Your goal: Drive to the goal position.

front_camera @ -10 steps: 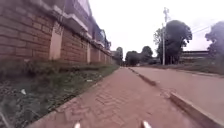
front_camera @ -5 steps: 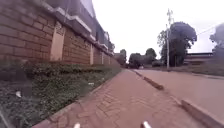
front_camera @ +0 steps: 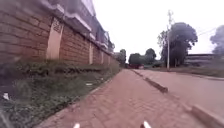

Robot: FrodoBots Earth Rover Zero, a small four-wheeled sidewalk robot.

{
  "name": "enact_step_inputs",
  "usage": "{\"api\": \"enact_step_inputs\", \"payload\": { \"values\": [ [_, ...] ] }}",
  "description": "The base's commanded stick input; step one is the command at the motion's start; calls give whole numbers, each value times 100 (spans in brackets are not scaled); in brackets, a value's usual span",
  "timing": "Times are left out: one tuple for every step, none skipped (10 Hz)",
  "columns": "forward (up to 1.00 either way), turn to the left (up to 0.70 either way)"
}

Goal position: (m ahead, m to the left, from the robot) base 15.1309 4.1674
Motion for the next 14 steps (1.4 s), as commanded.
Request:
{"api": "enact_step_inputs", "payload": {
  "values": [
    [50,16],
    [50,21],
    [50,19],
    [50,-8],
    [50,-50],
    [50,-50],
    [50,9],
    [50,23],
    [50,21],
    [50,20],
    [50,18],
    [50,18],
    [50,18],
    [50,12]
  ]
}}
